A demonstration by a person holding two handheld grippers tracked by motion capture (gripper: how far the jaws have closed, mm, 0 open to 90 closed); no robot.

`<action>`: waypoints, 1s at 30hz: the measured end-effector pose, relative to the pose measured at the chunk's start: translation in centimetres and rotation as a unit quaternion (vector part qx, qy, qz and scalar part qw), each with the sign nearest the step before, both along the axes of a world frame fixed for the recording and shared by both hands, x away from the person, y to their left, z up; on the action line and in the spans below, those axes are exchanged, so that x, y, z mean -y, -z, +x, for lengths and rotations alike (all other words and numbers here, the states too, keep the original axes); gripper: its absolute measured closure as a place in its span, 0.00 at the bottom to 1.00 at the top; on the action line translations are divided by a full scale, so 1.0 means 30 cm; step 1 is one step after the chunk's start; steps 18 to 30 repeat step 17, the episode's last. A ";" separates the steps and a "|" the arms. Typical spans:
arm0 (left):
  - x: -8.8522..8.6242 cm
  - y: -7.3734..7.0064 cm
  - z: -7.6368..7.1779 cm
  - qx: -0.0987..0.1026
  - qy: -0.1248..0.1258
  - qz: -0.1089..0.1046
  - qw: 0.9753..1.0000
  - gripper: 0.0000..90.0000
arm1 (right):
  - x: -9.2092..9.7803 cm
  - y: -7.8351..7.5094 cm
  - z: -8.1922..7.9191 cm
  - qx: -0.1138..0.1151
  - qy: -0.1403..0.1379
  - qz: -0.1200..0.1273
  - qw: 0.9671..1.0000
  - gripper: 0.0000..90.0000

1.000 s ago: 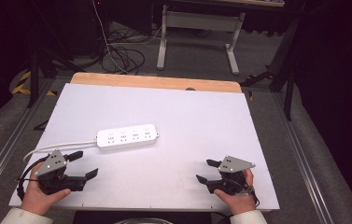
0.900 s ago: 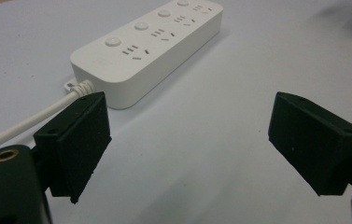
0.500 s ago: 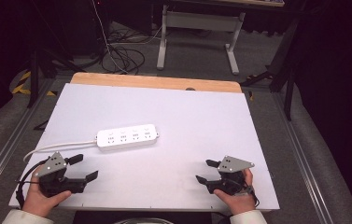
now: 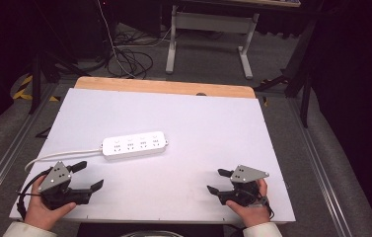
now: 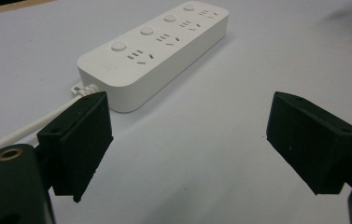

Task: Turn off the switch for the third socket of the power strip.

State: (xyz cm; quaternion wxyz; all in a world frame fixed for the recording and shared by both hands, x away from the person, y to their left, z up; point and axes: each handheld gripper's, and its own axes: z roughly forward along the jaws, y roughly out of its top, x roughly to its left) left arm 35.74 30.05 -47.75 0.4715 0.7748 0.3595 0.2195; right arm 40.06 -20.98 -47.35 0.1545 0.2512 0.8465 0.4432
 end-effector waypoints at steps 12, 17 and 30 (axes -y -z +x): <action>-0.006 -0.005 0.000 -0.006 -0.002 -0.007 1.000 0.16 | -0.001 0.000 0.000 0.000 -0.002 -0.001 1.000 0.35; -0.010 -0.006 0.000 -0.009 -0.006 -0.008 1.000 0.16 | -0.001 0.000 0.000 0.001 -0.001 -0.001 1.000 0.35; -0.010 -0.006 0.000 -0.009 -0.006 -0.008 1.000 0.16 | -0.001 0.000 0.000 0.001 -0.001 -0.001 1.000 0.35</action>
